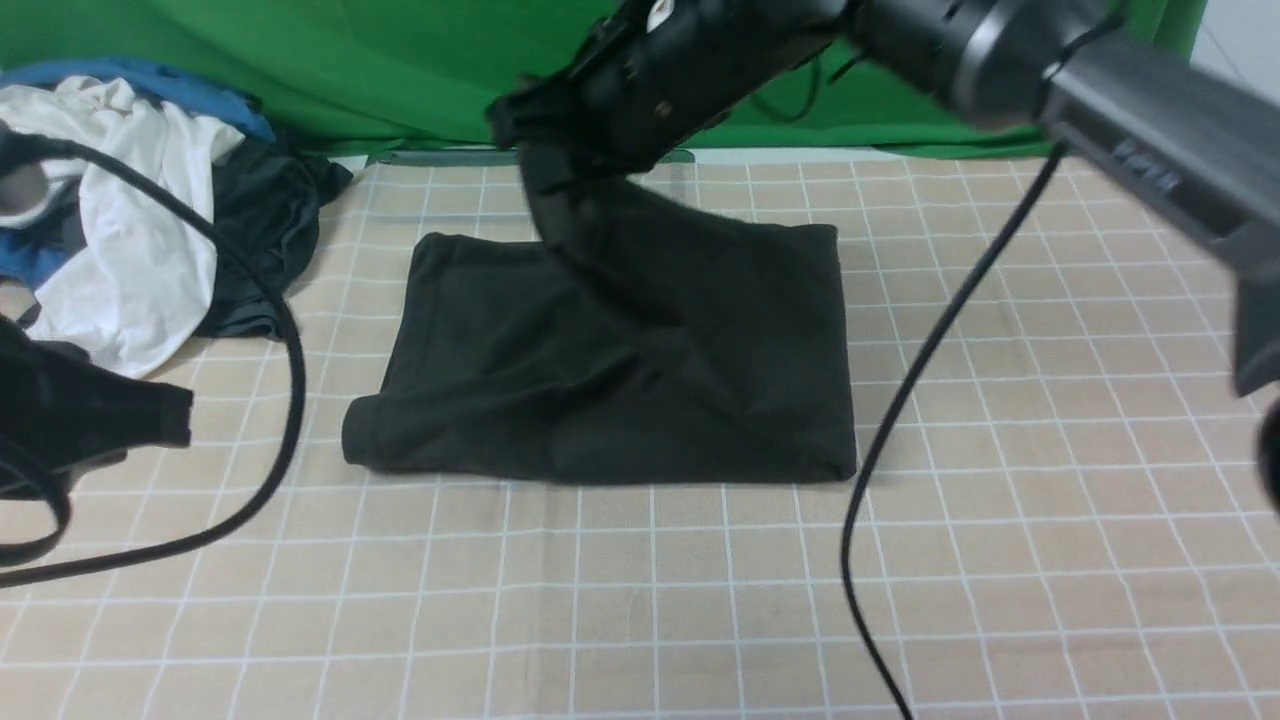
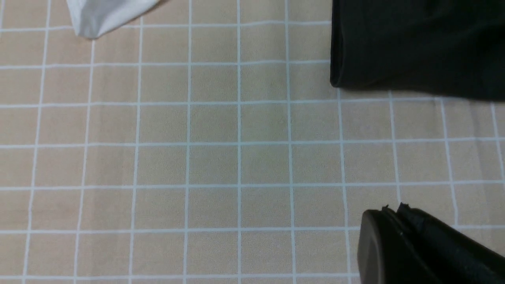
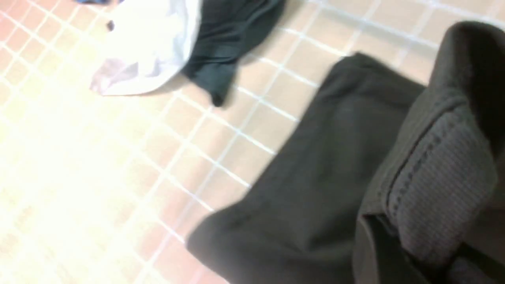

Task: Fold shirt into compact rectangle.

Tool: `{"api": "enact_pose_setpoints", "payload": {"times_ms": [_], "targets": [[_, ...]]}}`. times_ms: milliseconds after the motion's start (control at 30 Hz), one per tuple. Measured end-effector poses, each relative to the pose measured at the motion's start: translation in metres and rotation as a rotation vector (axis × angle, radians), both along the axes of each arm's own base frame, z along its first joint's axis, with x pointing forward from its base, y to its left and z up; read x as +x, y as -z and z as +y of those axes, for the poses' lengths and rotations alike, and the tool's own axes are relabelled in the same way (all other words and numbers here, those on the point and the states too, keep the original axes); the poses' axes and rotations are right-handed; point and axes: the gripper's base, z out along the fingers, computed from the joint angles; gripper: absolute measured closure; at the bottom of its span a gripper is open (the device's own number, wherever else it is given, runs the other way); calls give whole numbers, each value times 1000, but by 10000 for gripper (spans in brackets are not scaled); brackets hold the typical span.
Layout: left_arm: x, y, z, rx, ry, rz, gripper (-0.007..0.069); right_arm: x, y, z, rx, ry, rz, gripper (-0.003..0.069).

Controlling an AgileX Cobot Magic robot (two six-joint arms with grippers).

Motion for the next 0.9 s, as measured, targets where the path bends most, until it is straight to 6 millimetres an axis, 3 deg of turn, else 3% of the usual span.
{"api": "enact_pose_setpoints", "payload": {"times_ms": [233, 333, 533, 633, 733, 867, 900], "targets": [[-10, -4, 3, -11, -11, -6, 605, 7, 42, 27, 65, 35, 40, 558], [-11, -5, 3, -17, -12, -5, 605, 11, 60, 39, 122, 68, 47, 517], [-10, -5, 3, -22, -12, -17, 605, 7, 83, 56, 167, 74, 89, 290], [-8, -6, 2, -37, -21, -36, 605, 1, 83, 56, 90, -33, 98, 225], [-5, -6, 1, -48, -28, -44, 605, -2, 72, 43, -5, -137, 119, 256], [12, 3, -5, -48, -37, -10, 605, 8, 36, -3, -143, -182, 125, 476], [23, 9, -10, -52, -33, 8, 605, 12, 23, -20, -177, -171, 118, 560]]}}
